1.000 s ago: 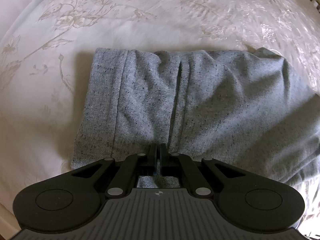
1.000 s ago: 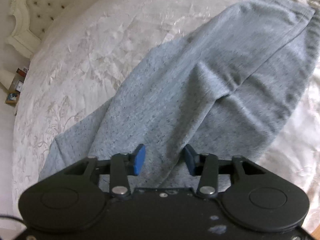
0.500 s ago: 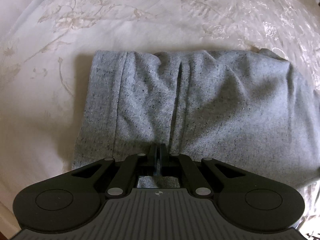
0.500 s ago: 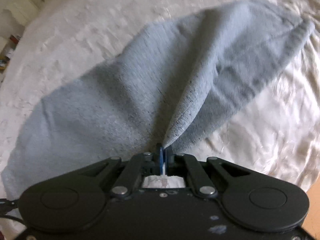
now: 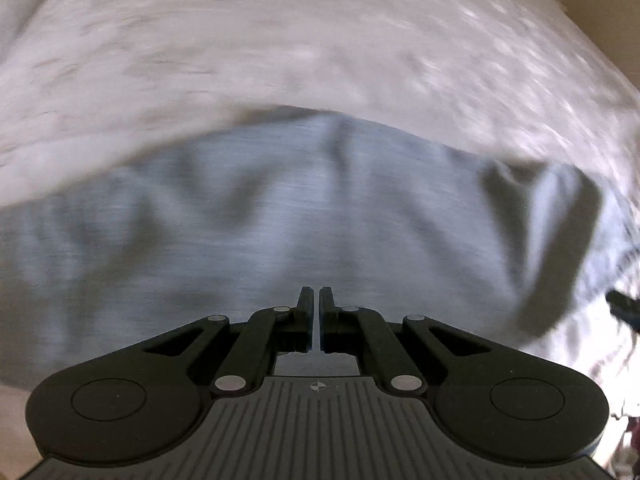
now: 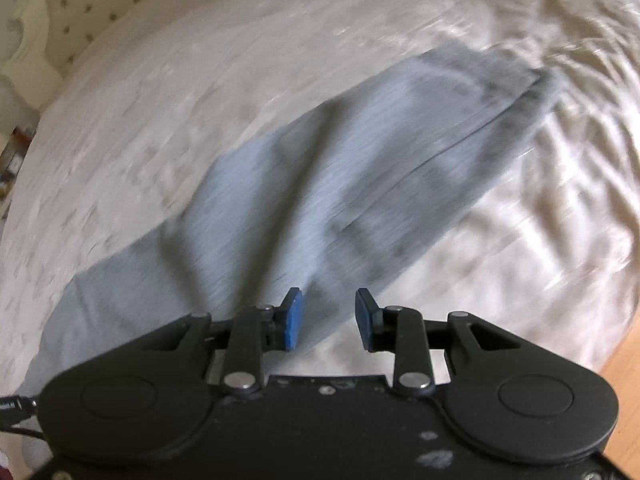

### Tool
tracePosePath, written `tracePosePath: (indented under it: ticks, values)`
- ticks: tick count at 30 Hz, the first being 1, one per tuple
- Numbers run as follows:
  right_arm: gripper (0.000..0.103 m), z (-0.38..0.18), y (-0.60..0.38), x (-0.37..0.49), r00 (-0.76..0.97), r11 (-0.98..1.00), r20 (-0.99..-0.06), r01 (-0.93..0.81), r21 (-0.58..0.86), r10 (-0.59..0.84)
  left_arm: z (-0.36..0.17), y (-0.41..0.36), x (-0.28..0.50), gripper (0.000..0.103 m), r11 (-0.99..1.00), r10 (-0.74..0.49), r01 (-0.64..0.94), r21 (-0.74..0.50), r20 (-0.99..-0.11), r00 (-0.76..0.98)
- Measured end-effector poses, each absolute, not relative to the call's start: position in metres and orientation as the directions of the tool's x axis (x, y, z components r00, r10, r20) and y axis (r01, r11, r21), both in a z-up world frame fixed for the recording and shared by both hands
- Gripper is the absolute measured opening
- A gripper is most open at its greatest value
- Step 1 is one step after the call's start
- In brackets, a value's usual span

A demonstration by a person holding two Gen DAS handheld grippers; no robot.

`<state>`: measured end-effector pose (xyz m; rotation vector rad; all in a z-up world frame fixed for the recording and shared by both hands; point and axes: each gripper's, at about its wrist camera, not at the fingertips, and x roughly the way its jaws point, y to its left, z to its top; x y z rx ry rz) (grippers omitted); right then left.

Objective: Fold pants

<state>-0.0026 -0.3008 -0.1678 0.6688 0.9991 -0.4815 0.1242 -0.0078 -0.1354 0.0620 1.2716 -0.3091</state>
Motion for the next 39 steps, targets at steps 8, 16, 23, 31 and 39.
tracePosePath:
  ticks: [8, 16, 23, 31, 39]
  values:
    - [0.037, -0.173, -0.421, -0.016, 0.455, 0.680, -0.879, 0.690, 0.246, -0.143, -0.166, -0.097, 0.102, 0.003, 0.966, -0.184, 0.214, -0.144, -0.966, 0.182]
    - [0.047, -0.188, -0.524, -0.007, 0.448, 0.683, -0.883, 0.689, 0.241, -0.141, -0.199, -0.116, 0.096, 0.003, 0.995, -0.078, 0.066, -0.068, -0.986, 0.150]
    - [0.051, -0.207, -0.561, 0.012, 0.449, 0.653, -0.888, 0.702, 0.286, -0.094, -0.201, -0.121, 0.098, 0.003, 0.999, -0.030, 0.013, -0.029, -0.989, 0.146]
    - [0.049, -0.216, -0.570, 0.019, 0.456, 0.621, -0.887, 0.718, 0.315, -0.078, -0.203, -0.126, 0.096, 0.003, 0.999, 0.017, 0.026, 0.022, -0.988, 0.152]
    - [0.049, -0.213, -0.567, 0.018, 0.494, 0.658, -0.868, 0.672, 0.340, -0.055, -0.200, -0.127, 0.096, 0.003, 0.999, 0.026, 0.020, 0.029, -0.988, 0.155]
